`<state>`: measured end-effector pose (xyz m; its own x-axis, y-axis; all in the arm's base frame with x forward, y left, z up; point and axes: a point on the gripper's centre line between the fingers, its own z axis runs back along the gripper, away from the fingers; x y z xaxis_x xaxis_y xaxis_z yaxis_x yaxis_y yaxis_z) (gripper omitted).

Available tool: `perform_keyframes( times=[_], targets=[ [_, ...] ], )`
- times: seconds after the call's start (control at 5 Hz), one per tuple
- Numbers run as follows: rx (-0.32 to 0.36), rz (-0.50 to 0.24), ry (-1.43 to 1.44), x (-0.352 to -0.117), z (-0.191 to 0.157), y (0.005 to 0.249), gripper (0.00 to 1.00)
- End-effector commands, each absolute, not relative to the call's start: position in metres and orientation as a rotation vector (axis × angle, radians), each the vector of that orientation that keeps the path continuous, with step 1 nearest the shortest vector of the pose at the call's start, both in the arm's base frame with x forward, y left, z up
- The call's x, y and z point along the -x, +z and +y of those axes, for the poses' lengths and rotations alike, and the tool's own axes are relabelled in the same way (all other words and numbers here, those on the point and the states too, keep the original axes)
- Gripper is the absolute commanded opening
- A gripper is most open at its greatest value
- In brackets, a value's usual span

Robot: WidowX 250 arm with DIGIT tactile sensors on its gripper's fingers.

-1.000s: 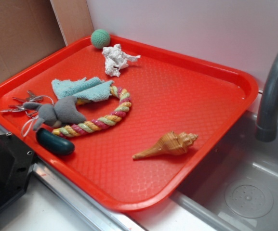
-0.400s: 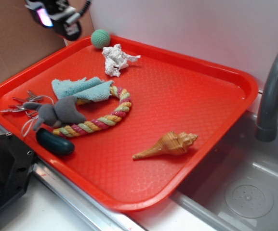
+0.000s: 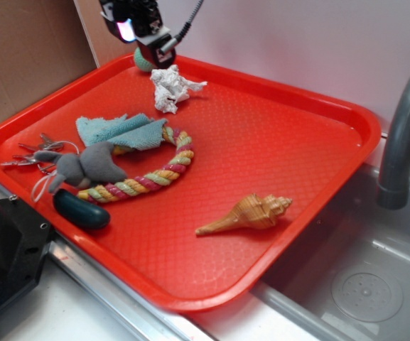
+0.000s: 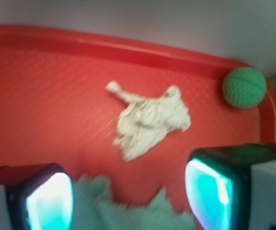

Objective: Grab the white paper.

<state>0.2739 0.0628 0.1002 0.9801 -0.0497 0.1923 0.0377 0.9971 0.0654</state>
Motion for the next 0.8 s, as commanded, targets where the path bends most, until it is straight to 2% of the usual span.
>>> perform_keyframes(
  times=[0.0,0.4,0.6],
  targets=[
    [-0.047,-0.331,0.152,-0.283,0.084,0.098,1.00],
    [-0.047,-0.331,0.152,-0.283,0.084,0.098,1.00],
    [-0.115,-0.260,0.149,-0.302,0.079,0.072,1.00]
  ],
)
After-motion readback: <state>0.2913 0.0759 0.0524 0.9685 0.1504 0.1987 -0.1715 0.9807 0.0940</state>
